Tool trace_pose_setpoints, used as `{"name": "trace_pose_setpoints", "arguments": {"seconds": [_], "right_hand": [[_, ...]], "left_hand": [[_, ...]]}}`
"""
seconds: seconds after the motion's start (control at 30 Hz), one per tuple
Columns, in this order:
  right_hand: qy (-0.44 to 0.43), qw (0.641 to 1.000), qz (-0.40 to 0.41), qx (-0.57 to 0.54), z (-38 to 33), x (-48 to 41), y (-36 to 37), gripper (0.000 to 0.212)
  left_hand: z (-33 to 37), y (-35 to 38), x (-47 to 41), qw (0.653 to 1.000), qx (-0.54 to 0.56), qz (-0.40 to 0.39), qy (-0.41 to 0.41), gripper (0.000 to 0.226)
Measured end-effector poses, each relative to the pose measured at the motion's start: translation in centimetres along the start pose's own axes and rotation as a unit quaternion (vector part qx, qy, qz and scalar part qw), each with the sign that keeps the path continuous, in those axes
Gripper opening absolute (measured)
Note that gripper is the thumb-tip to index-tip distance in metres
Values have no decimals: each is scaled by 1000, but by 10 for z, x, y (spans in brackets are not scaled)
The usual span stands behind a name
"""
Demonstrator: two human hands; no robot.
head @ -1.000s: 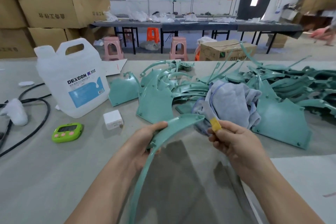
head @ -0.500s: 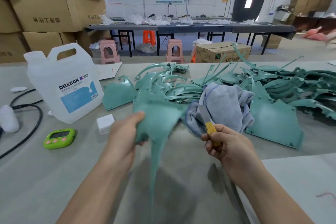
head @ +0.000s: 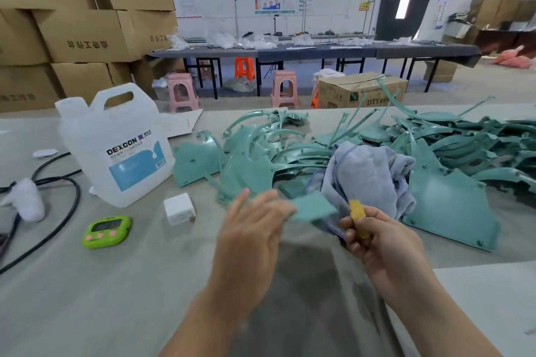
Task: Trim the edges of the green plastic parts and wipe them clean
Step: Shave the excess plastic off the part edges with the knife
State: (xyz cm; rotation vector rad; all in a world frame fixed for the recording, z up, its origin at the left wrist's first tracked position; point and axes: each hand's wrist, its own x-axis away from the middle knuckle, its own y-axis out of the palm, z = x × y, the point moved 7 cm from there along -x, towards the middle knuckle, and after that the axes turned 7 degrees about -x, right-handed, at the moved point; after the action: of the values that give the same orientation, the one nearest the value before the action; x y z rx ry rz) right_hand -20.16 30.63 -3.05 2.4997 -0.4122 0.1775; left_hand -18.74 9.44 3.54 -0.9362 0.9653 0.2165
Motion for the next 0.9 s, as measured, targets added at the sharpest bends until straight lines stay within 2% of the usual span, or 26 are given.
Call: {"name": "trace_pose_setpoints", "arguments": {"seconds": [0.17, 0.3, 0.4, 0.57, 0.67, 0.73, 0.8, 0.9], "right_hand": [[2, 998, 39, 47, 0, -1, -12, 19], [-23, 984, 13, 177, 2, -1, -7, 24], [-42, 976, -33, 210, 2, 2, 0, 27], [-58, 966, -159, 195, -2, 9, 19, 41], [-71, 956, -234, 161, -2, 17, 31, 35], [-72, 956, -253, 130, -3, 20, 36, 24], [-85, 964, -220, 123, -6, 15, 32, 17], [-106, 979, -96, 144, -9, -2, 12, 18]], "left_hand": [[2, 34, 17, 987, -76, -128, -58, 49], [-6, 31, 18, 975, -126, -143, -116, 48], [-7, 33, 21, 971, -129, -156, -128, 50], [-5, 25, 19, 984, -107, -105, -98, 51], [-5, 16, 15, 996, -25, -56, -70, 40], [-2, 13, 14, 997, 5, -43, -59, 42], [1, 12, 14, 998, 29, -39, -42, 41], [3, 13, 15, 997, 57, -42, -11, 35]]}}
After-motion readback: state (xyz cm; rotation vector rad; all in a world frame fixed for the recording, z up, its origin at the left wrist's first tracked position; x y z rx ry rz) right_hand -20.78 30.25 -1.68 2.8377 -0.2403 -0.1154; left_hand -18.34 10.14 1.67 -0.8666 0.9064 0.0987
